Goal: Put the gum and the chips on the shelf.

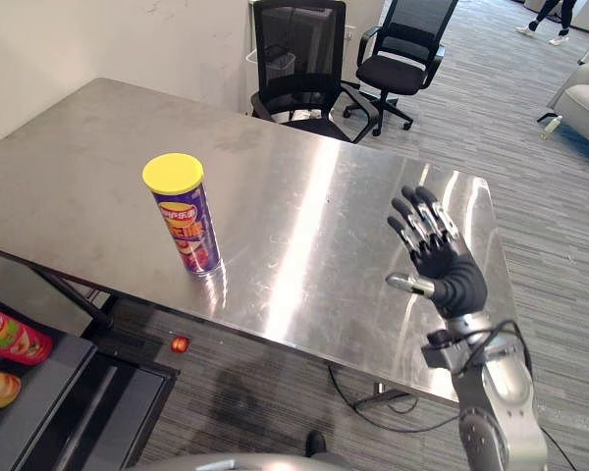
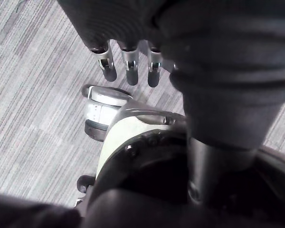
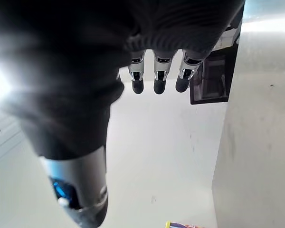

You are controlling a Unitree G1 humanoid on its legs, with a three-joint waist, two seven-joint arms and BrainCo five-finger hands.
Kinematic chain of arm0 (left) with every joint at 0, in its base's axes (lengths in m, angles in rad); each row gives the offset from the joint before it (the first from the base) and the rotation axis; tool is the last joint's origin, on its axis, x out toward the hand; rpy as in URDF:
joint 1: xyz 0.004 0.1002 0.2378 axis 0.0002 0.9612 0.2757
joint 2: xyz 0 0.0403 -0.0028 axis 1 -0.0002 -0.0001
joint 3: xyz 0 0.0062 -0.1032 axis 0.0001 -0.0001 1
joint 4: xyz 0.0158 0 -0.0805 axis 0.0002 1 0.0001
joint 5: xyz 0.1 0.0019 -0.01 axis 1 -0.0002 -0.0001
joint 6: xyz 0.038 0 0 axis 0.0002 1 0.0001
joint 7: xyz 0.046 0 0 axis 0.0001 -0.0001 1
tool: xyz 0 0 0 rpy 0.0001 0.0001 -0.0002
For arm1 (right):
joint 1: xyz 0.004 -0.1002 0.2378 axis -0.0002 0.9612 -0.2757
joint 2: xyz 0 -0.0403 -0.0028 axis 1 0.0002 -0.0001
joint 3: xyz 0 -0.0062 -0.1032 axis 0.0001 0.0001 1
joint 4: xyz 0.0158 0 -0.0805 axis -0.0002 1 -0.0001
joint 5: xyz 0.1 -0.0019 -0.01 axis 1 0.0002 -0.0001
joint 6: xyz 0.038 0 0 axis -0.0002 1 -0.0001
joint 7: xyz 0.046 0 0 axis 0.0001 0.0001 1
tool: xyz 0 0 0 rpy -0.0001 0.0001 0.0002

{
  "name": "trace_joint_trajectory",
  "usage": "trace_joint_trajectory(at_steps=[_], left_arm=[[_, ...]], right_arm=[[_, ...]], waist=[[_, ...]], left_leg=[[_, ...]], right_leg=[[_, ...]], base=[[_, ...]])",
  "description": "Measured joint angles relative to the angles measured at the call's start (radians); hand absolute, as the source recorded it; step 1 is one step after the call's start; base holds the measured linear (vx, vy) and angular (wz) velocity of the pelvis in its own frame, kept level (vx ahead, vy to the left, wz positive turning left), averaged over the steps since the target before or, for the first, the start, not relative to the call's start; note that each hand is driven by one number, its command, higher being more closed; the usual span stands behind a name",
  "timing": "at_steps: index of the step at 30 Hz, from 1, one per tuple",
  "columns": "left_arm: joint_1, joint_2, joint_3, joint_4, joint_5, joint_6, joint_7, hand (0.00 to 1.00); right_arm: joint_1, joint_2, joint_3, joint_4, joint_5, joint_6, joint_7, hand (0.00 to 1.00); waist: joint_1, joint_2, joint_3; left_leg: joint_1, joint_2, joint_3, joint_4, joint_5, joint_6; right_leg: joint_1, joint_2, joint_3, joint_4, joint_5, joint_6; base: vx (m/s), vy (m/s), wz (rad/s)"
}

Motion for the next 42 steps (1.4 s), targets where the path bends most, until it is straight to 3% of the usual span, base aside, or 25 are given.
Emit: trace_joint_trajectory(at_steps=[7,24,42], left_arm=[[-0.003,0.001,0.012,-0.018,0.0,-0.001,-0.02,0.0],[-0.023,0.013,-0.034,-0.043,-0.001,0.0,-0.022,0.0],[-0.045,0.007,-0.027,-0.054,-0.001,0.001,-0.022,0.0]], right_arm=[[-0.118,-0.1,0.132,0.137,-0.038,0.009,0.016,0.0],[-0.367,-0.105,0.364,0.412,-0.118,0.046,0.009,0.0],[-0.722,-0.179,0.483,0.465,-0.195,0.056,-0.013,0.0]], waist=[[0.027,-0.015,0.006],[0.087,-0.012,0.019],[0.123,-0.004,0.056]], left_leg=[[-0.032,-0.005,-0.029,-0.002,0.02,-0.002],[-0.045,-0.01,-0.053,-0.021,0.053,-0.008],[-0.049,-0.008,-0.056,-0.035,0.065,-0.007]], right_leg=[[-0.017,-0.003,-0.022,0.0,-0.001,-0.001],[-0.028,-0.008,-0.054,-0.006,0.002,0.0],[-0.021,-0.005,-0.049,-0.022,0.02,0.001]], base=[[-0.03,-0.009,0.11],[0.0,-0.003,0.05],[0.0,0.0,0.0]])
